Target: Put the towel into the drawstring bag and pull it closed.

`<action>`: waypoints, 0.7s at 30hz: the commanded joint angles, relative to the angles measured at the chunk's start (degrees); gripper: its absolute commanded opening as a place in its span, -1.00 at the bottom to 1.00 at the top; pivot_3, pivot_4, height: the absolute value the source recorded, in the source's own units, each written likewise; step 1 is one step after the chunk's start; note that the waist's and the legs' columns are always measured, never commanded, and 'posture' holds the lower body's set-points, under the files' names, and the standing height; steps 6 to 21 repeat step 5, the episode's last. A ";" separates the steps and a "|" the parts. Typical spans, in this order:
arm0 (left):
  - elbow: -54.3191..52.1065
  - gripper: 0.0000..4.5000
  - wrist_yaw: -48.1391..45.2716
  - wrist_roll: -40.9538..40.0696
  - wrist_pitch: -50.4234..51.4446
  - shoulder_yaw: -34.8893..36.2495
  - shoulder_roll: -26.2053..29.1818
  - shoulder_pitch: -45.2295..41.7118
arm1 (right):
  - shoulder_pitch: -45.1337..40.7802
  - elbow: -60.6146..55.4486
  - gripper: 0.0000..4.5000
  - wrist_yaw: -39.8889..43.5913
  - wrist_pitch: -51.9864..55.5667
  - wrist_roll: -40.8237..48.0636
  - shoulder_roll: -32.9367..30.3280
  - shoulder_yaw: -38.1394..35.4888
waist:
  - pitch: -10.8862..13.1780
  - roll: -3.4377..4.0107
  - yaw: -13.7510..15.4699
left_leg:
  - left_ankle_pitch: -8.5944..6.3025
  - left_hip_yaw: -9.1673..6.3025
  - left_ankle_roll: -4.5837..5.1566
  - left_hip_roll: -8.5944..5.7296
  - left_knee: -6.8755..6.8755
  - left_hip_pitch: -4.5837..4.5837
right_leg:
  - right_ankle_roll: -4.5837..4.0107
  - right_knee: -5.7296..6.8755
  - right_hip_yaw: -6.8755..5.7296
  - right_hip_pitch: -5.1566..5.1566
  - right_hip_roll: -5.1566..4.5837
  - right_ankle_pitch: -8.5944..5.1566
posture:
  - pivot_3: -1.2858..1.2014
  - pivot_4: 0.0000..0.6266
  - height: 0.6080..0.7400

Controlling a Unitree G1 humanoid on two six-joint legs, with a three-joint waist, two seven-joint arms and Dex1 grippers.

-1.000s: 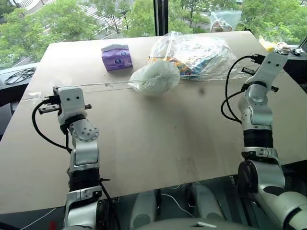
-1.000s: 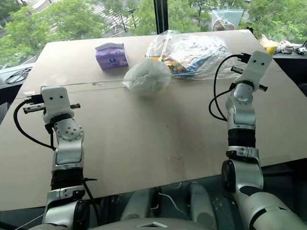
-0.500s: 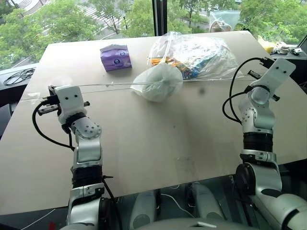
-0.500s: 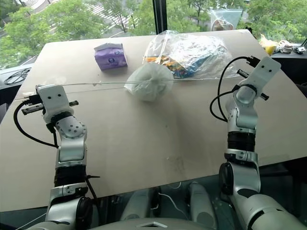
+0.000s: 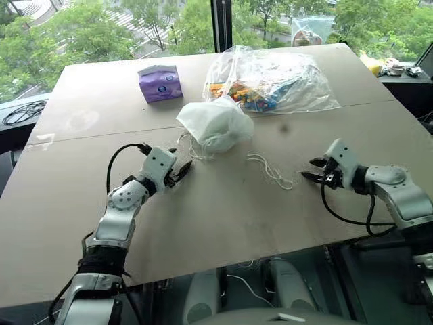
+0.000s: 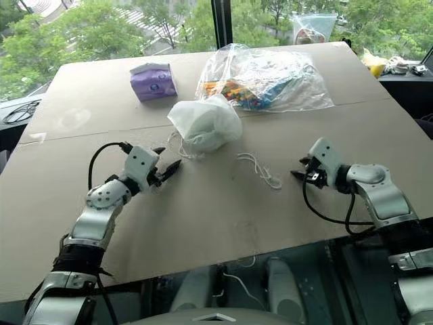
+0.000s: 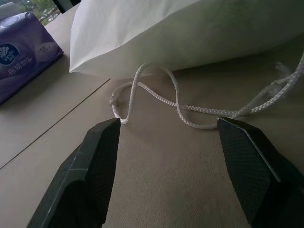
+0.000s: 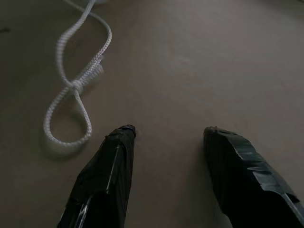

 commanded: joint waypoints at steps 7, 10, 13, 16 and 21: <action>-13.87 0.37 -8.20 -10.94 14.20 3.35 2.66 8.97 | 0.50 -0.40 0.06 5.66 -4.14 6.65 3.28 -8.55 | -0.03 0.04 0.41 | -0.09 -0.07 -0.19 0.13 0.00 0.04 | -0.06 0.03 -0.21 0.00 0.06 0.03 | 0.03 -0.52 1.00; -13.87 0.37 -8.20 -10.94 14.20 3.35 2.66 8.97 | 0.50 -0.40 0.06 5.66 -4.14 6.65 3.28 -8.55 | -0.03 0.04 0.41 | -0.09 -0.07 -0.19 0.13 0.00 0.04 | -0.06 0.03 -0.21 0.00 0.06 0.03 | 0.03 -0.52 1.00; -13.87 0.37 -8.20 -10.94 14.20 3.35 2.66 8.97 | 0.50 -0.40 0.06 5.66 -4.14 6.65 3.28 -8.55 | -0.03 0.04 0.41 | -0.09 -0.07 -0.19 0.13 0.00 0.04 | -0.06 0.03 -0.21 0.00 0.06 0.03 | 0.03 -0.52 1.00; -13.87 0.37 -8.20 -10.94 14.20 3.35 2.66 8.97 | 0.50 -0.40 0.06 5.66 -4.14 6.65 3.28 -8.55 | -0.03 0.04 0.41 | -0.09 -0.07 -0.19 0.13 0.00 0.04 | -0.06 0.03 -0.21 0.00 0.06 0.03 | 0.03 -0.52 1.00; -13.87 0.37 -8.20 -10.94 14.20 3.35 2.66 8.97 | 0.50 -0.40 0.06 5.66 -4.14 6.65 3.28 -8.55 | -0.03 0.04 0.41 | -0.09 -0.07 -0.19 0.13 0.00 0.04 | -0.06 0.03 -0.21 0.00 0.06 0.03 | 0.03 -0.52 1.00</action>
